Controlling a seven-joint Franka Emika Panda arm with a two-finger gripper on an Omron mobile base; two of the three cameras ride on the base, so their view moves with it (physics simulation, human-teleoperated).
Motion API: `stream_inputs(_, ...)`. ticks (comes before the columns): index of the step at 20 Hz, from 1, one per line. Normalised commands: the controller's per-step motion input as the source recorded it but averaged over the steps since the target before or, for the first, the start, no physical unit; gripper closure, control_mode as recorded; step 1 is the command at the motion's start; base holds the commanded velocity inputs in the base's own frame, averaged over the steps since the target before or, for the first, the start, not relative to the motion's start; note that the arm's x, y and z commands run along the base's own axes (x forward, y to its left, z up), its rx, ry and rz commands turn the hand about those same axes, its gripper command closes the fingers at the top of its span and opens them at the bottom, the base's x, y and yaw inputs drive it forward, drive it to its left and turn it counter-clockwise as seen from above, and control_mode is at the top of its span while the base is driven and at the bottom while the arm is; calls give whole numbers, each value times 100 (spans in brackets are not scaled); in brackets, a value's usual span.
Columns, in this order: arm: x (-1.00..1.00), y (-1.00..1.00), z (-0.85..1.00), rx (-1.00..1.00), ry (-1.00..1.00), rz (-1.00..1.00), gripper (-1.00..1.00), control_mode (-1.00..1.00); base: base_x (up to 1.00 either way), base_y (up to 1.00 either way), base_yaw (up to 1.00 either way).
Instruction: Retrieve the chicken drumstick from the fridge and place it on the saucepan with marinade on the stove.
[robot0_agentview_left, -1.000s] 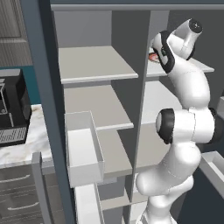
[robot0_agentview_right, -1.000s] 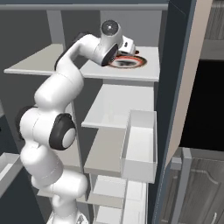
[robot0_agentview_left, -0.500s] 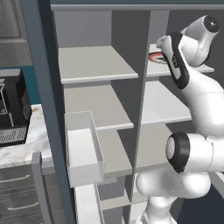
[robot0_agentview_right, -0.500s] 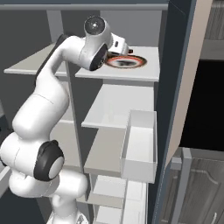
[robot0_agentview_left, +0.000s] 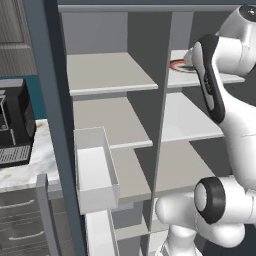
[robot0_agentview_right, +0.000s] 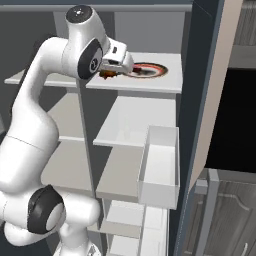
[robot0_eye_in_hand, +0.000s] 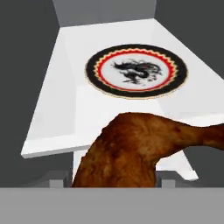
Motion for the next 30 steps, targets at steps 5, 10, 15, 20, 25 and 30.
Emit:
stream_inputs(5, -100, 15, -32, -4, 26, -1, 100, -100, 0, 0, 0)
stream_inputs(10, -100, 55, -93, -1, 24, -1, 100, -100, 0, 0, 0)
stream_inputs(15, -95, 51, -100, 0, 12, 0, 100, -100, 0, 0, 0)
stream_inputs(20, -37, 0, -59, 2, -1, 1, 100, -100, 0, 0, 0)
stream_inputs(25, -50, 1, -40, 0, 0, 3, 100, -100, 0, 0, 0)
stream_inputs(30, -27, 1, -4, 0, 0, 0, 100, -100, 0, 0, 0)
